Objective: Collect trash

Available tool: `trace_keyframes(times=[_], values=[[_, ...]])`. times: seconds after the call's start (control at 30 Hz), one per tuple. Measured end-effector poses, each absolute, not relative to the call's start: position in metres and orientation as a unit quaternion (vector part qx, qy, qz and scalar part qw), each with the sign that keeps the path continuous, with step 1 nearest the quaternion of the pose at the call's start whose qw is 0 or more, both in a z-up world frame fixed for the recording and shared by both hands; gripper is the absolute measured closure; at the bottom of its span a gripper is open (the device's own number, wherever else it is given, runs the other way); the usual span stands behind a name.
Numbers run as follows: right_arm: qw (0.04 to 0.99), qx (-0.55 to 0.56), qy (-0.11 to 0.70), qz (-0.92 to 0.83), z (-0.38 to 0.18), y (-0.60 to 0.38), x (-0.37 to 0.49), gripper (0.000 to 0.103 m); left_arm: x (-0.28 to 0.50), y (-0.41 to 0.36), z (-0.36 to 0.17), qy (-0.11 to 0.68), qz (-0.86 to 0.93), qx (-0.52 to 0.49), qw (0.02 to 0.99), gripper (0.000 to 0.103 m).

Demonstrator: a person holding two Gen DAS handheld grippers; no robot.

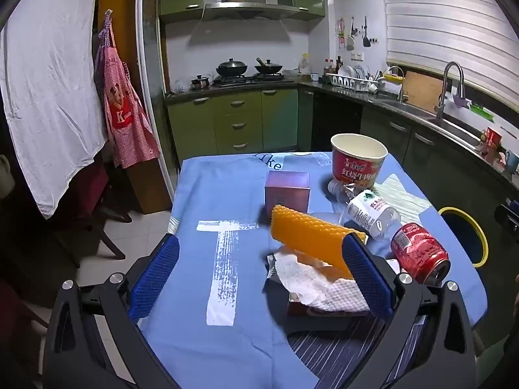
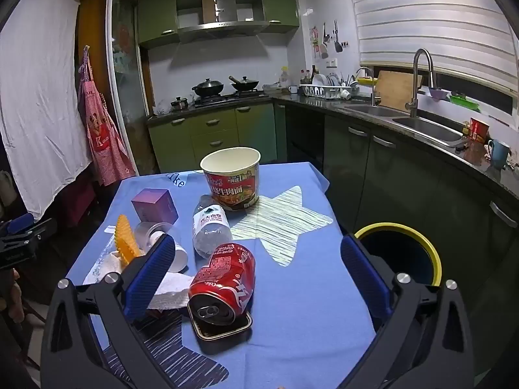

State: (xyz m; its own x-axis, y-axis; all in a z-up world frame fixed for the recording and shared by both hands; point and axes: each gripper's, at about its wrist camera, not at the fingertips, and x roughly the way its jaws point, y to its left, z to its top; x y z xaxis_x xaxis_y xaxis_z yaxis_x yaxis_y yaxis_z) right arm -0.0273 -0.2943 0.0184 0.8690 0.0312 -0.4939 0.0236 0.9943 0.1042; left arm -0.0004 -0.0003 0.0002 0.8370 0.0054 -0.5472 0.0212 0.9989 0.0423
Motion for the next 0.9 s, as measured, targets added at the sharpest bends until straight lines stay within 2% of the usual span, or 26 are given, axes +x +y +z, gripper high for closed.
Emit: trace_keyframes(times=[0.9], values=[[0.964,0.047,0.263,0.001,0.0105,-0.2908,-0.0242,0.006,0.0034,-0.0023,-0.0026,0.291,-0.005,0.027,0.956,0.004]])
